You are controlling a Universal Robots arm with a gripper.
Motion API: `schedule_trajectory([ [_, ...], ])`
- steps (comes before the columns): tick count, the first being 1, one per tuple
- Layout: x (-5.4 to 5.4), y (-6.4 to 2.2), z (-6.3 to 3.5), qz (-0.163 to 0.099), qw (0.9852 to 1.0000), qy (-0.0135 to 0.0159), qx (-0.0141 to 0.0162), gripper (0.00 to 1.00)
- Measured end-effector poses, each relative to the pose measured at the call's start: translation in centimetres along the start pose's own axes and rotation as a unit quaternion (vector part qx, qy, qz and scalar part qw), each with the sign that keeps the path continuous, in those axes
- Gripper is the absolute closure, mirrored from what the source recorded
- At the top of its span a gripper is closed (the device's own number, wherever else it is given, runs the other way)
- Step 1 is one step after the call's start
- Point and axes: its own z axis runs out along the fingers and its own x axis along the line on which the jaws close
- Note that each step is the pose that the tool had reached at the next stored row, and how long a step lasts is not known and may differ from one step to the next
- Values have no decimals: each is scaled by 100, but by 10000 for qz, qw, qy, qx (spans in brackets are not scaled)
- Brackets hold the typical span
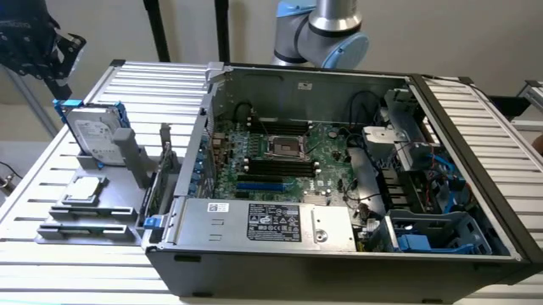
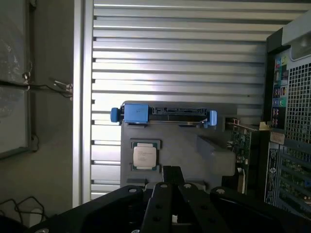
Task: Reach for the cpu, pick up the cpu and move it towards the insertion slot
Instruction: 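Pick up the cpu and move it towards the insertion slot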
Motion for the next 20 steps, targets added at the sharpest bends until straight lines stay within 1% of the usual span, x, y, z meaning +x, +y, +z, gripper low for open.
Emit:
schedule_trajectory([
  [2, 24, 1, -2, 0, 10000, -2, 1, 89],
  [6, 189, 2, 4, -1, 10000, -19, 0, 89],
  [11, 344, -13, 18, 0, 10000, -19, 1, 89],
  [13, 364, -23, 21, -1, 10000, -19, 1, 89],
  [18, 367, -28, 21, -1, 10000, -19, 0, 88],
  [20, 367, -28, 22, -1, 10000, -19, 0, 76],
])
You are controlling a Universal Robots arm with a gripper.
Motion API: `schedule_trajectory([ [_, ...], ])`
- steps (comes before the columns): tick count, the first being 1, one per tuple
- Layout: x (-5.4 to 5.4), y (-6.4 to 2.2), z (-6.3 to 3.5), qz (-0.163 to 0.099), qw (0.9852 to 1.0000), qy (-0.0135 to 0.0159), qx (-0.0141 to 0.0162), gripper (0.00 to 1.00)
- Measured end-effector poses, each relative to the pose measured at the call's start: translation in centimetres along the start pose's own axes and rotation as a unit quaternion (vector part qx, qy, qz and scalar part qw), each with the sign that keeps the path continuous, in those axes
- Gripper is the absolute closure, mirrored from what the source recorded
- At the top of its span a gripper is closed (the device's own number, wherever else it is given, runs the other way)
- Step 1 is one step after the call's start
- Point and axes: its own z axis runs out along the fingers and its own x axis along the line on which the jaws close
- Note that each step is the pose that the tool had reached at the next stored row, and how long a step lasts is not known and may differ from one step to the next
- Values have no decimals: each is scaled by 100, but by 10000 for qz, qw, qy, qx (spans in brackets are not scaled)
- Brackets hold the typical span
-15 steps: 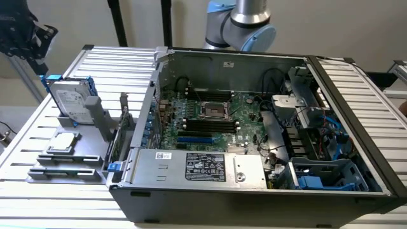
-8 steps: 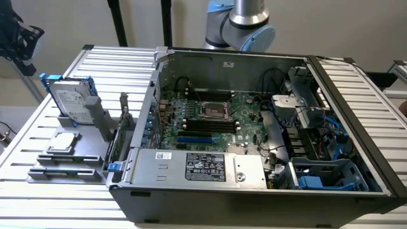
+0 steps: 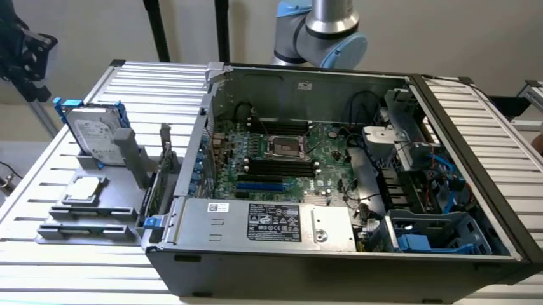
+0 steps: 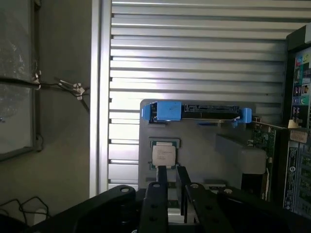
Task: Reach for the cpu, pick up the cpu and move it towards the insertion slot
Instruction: 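Pick up the cpu and move it towards the insertion slot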
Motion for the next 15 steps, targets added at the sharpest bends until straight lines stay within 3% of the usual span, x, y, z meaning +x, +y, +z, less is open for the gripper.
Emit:
schedule_trajectory([
  [1, 0, 0, 0, 0, 10000, 0, 0, 76],
  [4, 0, -6, 2, 0, 10000, 0, 0, 58],
  [5, 0, -9, 4, 0, 10000, -1, -1, 58],
  [10, 0, -31, 33, -1, 10000, 1, 0, 35],
  [11, 0, -37, 45, 0, 10000, 1, 0, 35],
  [12, -1, -44, 60, 0, 10000, 1, 0, 29],
  [15, -7, -69, 115, 0, 10000, 0, 0, 29],
])
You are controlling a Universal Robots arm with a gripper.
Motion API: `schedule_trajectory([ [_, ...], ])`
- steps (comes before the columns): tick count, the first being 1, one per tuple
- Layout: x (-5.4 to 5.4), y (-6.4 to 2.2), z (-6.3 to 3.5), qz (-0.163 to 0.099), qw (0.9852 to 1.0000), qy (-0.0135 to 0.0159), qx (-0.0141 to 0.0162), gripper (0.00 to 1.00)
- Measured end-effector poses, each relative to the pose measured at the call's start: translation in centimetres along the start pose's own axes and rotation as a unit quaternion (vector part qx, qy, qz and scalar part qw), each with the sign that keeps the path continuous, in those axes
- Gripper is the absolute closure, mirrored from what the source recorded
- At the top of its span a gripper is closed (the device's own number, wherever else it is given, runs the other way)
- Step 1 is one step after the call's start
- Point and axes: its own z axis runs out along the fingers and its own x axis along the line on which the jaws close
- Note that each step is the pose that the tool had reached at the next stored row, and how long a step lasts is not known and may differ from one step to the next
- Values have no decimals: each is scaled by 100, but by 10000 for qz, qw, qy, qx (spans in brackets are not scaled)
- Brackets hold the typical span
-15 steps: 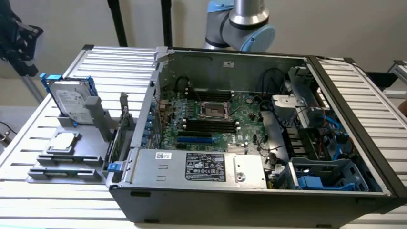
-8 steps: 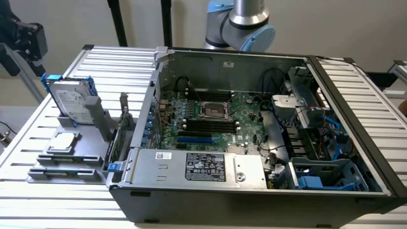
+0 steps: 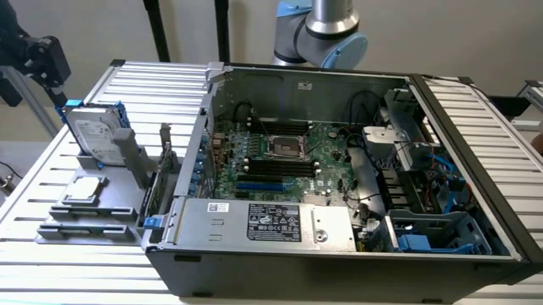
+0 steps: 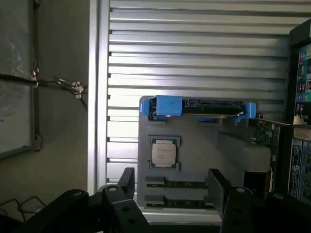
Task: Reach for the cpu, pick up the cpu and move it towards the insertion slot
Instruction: 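Pick up the cpu and move it towards the insertion slot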
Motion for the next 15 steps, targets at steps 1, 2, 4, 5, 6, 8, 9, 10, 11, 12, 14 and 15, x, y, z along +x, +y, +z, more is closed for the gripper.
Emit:
schedule_trajectory([
  [1, -3, -10, 18, 0, 10000, 1, 1, 29],
  [2, -5, -20, 35, 0, 10000, 0, 0, 29],
  [4, -11, -46, 71, 0, 10000, 1, 1, 29],
  [5, -13, -58, 88, 0, 10000, 1, 1, 29],
  [6, -16, -72, 106, 0, 10000, 1, 1, 29],
  [8, -21, -100, 141, 0, 10000, 0, 0, 29],
  [9, -23, -115, 159, 0, 10000, 0, 1, 29],
  [10, -26, -131, 177, 0, 10000, 1, 1, 29],
  [11, -28, -147, 195, 0, 10000, 1, 1, 29],
  [12, -30, -162, 212, 0, 10000, 1, 1, 29],
  [14, -34, -190, 248, 0, 10000, 0, 1, 29],
  [15, -36, -204, 265, 0, 10000, 1, 1, 29],
])
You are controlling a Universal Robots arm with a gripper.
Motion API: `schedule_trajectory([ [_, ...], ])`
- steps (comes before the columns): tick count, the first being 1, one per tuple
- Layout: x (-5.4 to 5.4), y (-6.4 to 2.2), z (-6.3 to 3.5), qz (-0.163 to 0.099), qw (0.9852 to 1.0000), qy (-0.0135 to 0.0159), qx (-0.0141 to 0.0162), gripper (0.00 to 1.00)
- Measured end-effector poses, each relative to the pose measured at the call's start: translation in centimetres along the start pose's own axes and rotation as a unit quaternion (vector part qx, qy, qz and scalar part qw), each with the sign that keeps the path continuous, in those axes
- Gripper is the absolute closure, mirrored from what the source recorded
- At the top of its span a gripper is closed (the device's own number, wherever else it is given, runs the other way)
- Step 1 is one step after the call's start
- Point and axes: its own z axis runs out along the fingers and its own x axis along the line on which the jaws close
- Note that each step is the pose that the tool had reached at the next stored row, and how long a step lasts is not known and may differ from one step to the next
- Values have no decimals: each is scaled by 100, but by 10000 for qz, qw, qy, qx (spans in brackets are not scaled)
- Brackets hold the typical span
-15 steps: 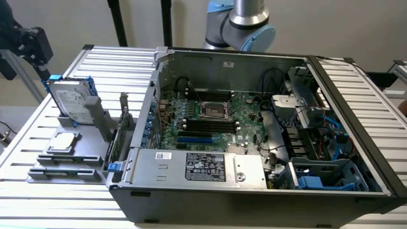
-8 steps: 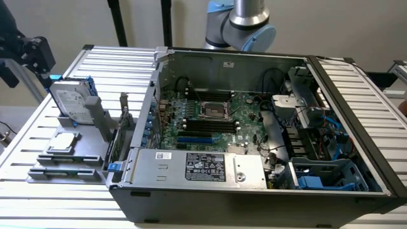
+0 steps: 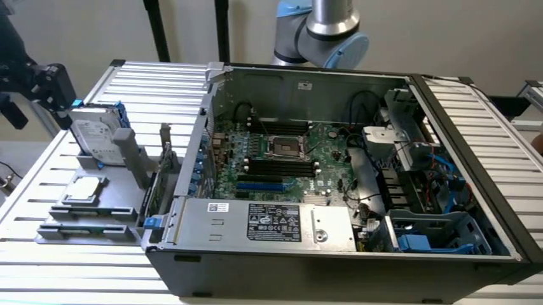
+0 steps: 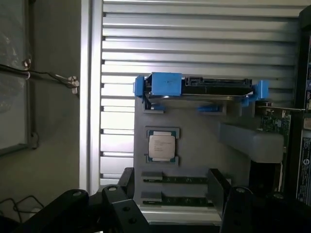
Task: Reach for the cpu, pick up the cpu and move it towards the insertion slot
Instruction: 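Pick up the cpu and move it towards the insertion slot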
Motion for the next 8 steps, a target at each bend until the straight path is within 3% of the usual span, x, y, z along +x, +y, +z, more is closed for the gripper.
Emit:
schedule_trajectory([
  [8, -11, -60, 144, 1, 10000, -1, -1, 29],
])
